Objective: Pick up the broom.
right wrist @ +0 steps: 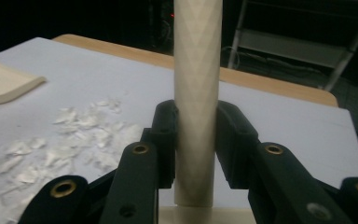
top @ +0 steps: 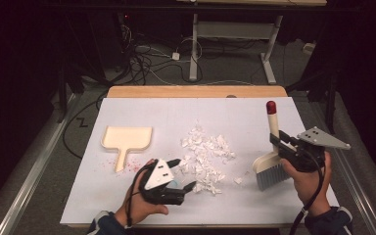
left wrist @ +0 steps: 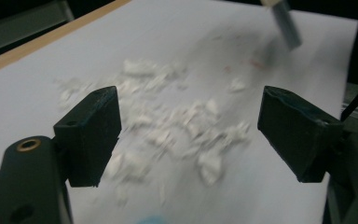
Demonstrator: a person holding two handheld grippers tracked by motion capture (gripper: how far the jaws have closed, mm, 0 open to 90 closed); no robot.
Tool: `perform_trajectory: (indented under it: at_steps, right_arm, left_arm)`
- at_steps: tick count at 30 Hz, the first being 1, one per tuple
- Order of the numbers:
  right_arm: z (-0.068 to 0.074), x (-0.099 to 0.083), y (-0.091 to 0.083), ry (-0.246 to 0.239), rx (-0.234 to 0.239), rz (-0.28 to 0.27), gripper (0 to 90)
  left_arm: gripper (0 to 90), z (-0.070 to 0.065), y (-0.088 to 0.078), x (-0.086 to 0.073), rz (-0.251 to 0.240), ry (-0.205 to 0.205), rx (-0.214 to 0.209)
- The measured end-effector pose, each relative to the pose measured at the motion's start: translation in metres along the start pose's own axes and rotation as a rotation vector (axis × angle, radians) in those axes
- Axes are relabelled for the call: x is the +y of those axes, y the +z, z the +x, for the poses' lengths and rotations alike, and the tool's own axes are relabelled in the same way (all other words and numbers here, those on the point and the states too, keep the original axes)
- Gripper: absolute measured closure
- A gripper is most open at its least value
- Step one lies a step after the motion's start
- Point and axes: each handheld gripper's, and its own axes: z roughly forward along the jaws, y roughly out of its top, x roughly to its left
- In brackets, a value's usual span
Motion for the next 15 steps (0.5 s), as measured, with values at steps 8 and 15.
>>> perform_trajectory:
  at_steps: [8, 15]
  right_arm:
    - [0.044, 0.002, 0.001, -0.054, 0.063, -0.043, 71.1]
    - [0.069, -0.001, 0.000, -0.099, 0.091, -0.072, 71.1]
  left_arm:
    - [22.1, -0.039, 0.061, 0.048, -0.054, 0.020, -0.142]
    - [31.4, -0.047, 0.084, 0.051, -0.037, -0.029, -0.132]
